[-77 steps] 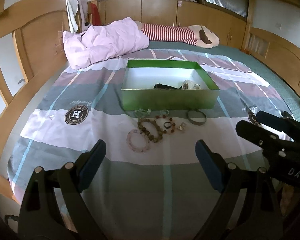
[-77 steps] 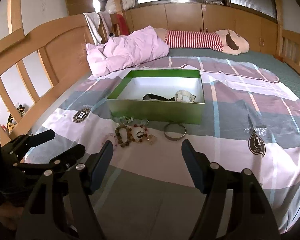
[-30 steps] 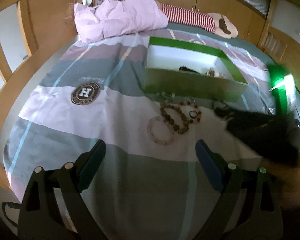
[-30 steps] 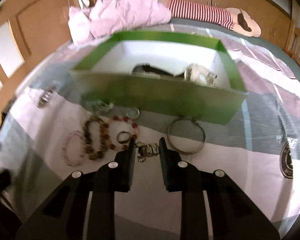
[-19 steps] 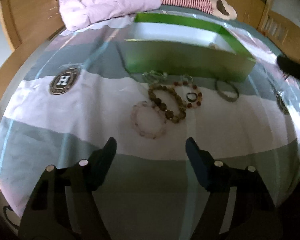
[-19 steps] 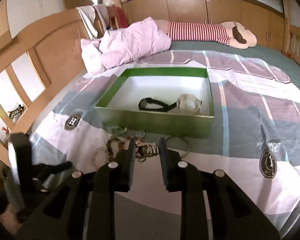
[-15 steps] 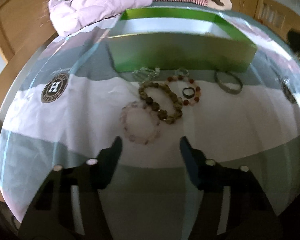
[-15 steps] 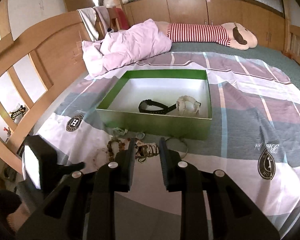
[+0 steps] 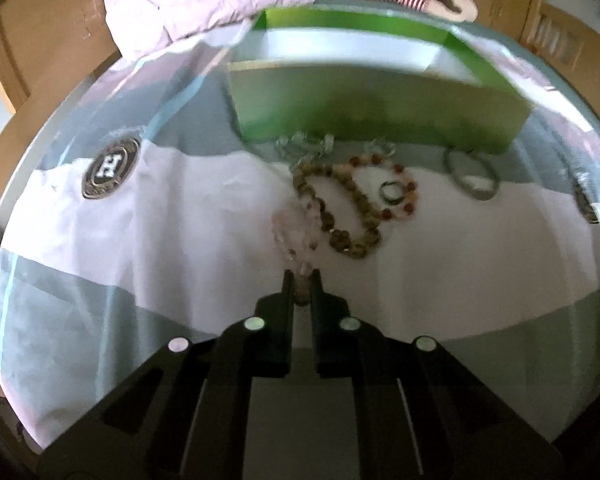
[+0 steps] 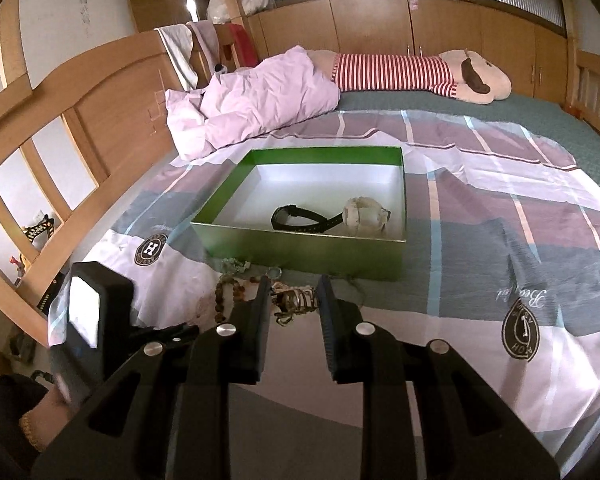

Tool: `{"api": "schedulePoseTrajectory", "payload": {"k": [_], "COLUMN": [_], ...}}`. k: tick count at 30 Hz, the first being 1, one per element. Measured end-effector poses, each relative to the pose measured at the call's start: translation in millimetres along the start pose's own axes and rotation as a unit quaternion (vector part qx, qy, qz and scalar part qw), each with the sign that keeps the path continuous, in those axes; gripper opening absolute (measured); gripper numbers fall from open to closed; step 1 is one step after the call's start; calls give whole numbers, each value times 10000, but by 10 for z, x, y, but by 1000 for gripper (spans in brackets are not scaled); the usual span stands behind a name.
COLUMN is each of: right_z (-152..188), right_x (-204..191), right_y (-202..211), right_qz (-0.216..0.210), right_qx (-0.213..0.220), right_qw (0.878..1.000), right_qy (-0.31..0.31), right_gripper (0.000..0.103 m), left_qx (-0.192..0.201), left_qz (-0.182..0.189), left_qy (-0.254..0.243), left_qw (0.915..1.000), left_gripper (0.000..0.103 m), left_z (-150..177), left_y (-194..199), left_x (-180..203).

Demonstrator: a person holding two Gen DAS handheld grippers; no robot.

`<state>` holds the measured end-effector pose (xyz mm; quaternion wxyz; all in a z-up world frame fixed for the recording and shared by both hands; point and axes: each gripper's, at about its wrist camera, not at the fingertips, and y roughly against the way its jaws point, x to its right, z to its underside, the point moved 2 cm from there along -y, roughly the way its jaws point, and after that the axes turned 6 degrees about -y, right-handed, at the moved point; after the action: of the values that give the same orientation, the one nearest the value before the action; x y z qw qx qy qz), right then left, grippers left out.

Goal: Organize jewelry
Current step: 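Grasp the silver charm with the right tool while the left tool grasps the pink bracelet, then lift the pink bracelet with the left tool while the right tool carries the charm to the box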

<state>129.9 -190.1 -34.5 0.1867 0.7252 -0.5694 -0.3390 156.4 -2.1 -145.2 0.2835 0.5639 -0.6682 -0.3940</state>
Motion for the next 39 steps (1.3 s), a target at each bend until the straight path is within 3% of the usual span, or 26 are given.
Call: {"api": "schedulePoseTrajectory", "payload": {"k": [4, 8, 13, 39], "right_z": [-24, -39, -6, 10], "right_x": [-18, -57, -169, -214], "right_y": [114, 254, 465, 405], "right_qz": [-11, -49, -33, 123], "right_qx": [176, 347, 603, 708], "right_qw": [9998, 9994, 9981, 9972], "right_qy": [5, -7, 114, 226], "right_gripper": [24, 24, 24, 24], "left_qx": [692, 1350, 1863, 1718], "left_qz": [323, 692, 767, 884], "left_qy": [-6, 29, 72, -130], "left_qw": [9971, 9884, 9795, 9811], "left_gripper": [7, 7, 7, 8], "left_z": [-54, -115, -196, -217], "left_y": [538, 1127, 1483, 1378], "left_x": [-18, -66, -78, 55]}}
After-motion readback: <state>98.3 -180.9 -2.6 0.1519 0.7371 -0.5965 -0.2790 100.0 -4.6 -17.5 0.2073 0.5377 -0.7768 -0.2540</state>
